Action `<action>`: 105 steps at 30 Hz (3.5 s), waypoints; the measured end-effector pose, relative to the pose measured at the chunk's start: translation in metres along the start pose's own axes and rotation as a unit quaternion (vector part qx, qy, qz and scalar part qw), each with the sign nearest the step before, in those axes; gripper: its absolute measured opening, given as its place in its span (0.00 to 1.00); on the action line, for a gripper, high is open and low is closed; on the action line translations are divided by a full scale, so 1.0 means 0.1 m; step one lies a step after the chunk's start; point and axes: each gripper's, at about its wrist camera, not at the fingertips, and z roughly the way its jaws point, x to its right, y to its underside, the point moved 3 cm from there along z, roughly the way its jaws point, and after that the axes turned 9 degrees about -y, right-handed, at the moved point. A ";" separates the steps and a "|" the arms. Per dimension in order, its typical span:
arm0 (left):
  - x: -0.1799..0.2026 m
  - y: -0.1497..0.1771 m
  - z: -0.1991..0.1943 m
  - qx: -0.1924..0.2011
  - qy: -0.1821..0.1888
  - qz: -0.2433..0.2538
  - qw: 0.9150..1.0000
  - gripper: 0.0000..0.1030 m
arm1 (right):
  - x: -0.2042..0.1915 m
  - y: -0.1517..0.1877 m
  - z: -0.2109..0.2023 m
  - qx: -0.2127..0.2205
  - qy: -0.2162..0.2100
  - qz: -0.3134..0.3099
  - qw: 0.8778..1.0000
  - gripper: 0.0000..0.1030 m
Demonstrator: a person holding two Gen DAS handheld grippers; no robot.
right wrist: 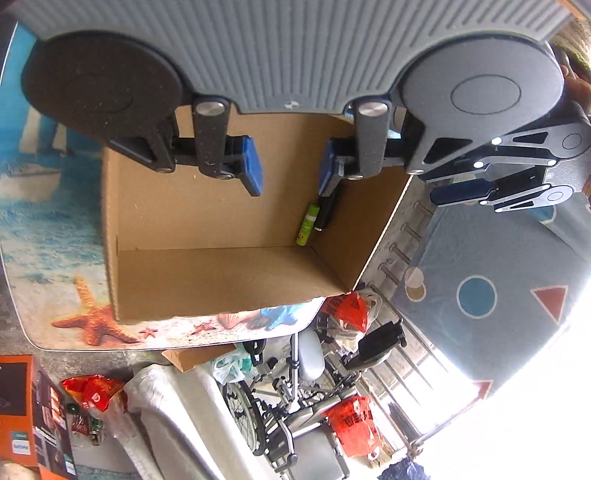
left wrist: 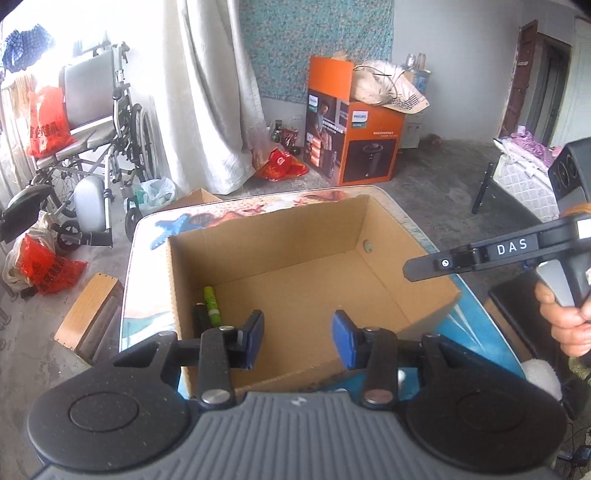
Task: Organize rigid objects
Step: 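Grasp the black oval remote on the table with the right tool, then carry the black remote into the box and open the right tool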
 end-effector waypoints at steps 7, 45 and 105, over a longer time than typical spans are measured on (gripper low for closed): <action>0.77 0.65 0.08 -0.027 0.095 0.036 0.994 0.48 | 0.40 1.18 -0.63 0.055 0.038 0.079 0.995 0.31; 1.77 1.20 1.14 -0.126 0.079 0.084 0.985 0.34 | 1.05 1.85 0.02 0.006 -0.021 0.187 0.982 0.17; -0.42 -0.04 1.43 -0.137 -0.048 0.003 0.989 0.39 | 0.19 -0.13 2.58 -0.243 -0.061 0.200 0.947 0.17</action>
